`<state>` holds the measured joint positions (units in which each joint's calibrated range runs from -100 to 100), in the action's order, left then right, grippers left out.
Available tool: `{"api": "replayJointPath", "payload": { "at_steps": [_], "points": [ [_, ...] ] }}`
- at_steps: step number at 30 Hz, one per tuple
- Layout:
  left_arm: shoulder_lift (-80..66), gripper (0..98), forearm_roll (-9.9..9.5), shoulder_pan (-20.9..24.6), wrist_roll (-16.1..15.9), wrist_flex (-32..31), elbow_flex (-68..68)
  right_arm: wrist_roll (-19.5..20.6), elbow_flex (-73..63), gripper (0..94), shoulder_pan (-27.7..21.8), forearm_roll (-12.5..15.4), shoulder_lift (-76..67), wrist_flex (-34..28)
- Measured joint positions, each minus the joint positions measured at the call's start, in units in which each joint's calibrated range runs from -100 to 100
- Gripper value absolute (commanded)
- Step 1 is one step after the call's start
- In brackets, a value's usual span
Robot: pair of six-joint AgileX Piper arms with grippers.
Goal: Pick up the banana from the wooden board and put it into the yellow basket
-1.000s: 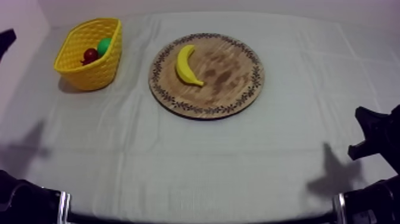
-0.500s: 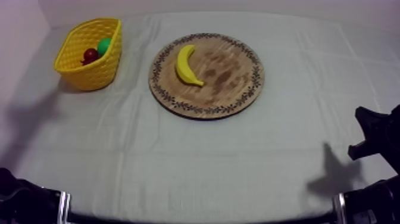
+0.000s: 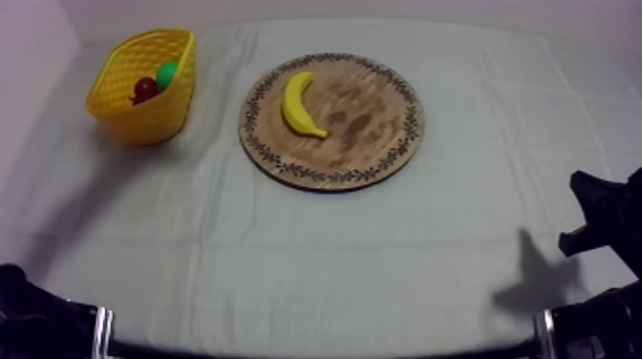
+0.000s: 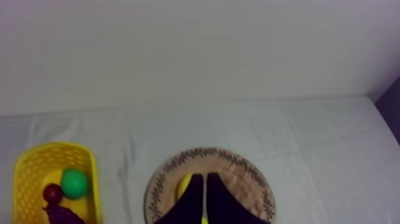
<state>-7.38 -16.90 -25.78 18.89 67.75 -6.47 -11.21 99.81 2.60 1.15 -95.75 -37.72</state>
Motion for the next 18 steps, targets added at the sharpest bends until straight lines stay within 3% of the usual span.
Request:
{"api": "replayJointPath", "payload": {
  "at_steps": [9, 18],
  "points": [
    [13.4, 0.0, -1.95, -3.2, 3.3, 2.9, -8.0, 0.0, 0.0, 0.3, 0.0, 0.0, 0.0, 0.1],
    [26.3, 0.0, -6.21, -4.3, 5.4, 5.0, -14.0, 0.0, 0.0, 0.3, 0.0, 0.0, 0.0, 0.0]
  ]
}}
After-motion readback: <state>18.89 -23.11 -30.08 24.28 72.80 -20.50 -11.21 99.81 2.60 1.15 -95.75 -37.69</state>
